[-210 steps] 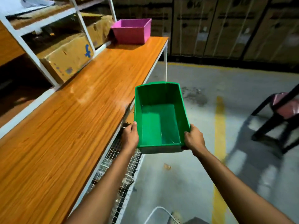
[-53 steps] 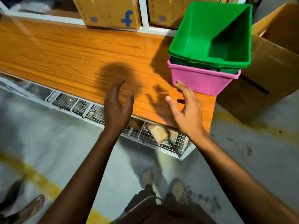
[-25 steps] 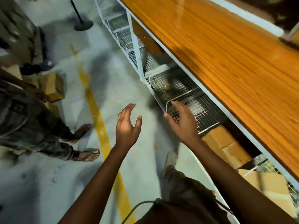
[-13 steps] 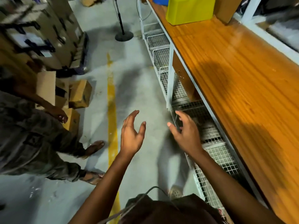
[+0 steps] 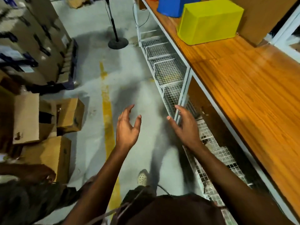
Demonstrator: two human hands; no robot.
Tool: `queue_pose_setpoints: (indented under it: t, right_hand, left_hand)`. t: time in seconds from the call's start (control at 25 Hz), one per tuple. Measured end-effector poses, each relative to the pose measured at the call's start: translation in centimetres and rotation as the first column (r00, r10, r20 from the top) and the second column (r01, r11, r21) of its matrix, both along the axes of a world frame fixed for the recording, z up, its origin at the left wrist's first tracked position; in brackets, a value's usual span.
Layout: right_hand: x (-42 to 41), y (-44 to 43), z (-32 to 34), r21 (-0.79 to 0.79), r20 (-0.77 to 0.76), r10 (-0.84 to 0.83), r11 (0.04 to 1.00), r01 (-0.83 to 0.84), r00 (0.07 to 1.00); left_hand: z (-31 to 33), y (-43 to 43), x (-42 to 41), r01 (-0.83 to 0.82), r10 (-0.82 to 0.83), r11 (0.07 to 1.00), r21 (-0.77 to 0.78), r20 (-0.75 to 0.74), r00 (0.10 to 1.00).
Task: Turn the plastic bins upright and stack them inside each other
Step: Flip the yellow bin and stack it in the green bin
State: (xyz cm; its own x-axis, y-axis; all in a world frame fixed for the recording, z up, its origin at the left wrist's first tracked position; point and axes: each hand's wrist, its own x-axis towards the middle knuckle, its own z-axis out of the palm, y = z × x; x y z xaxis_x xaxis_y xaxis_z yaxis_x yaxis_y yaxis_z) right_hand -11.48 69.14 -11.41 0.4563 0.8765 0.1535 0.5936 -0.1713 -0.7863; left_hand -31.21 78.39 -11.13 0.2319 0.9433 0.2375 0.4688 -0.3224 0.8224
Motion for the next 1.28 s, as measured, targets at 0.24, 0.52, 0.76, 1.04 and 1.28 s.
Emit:
queue_pose_setpoints:
  t: [0.24, 0.52, 0.76, 1.04, 1.28]
  right_hand:
    - [0.6, 13.9, 3.4, 0.098, -0.064, -0.105, 0.989, 0.111, 0.992]
    - [8.1, 27.0, 4.7, 0.176, -0.098, -0.224, 0.955, 0.239, 0.970]
    - [17.2, 38.8, 6.4, 0.263, -0.110, -0.374, 0.882, 0.390, 0.921]
    - [27.3, 47.0, 8.6, 0.359, 0.003, -0.564, 0.771, 0.526, 0.825]
    - [32.5, 50.0, 9.5, 0.366, 0.132, -0.787, 0.603, 0.709, 0.602]
  left_hand:
    - [3.1, 16.0, 2.2, 0.134, -0.132, 0.989, 0.057, -0.043, 0.990]
    - [5.0, 31.3, 12.3, 0.282, -0.284, 0.948, 0.148, -0.002, 0.959]
    - [7.9, 43.8, 23.7, 0.440, -0.433, 0.872, 0.215, -0.081, 0.898]
    - [12.1, 54.5, 37.2, 0.580, -0.597, 0.747, 0.325, -0.055, 0.800]
    - [12.7, 61.6, 48.7, 0.742, -0.761, 0.624, 0.246, -0.022, 0.648]
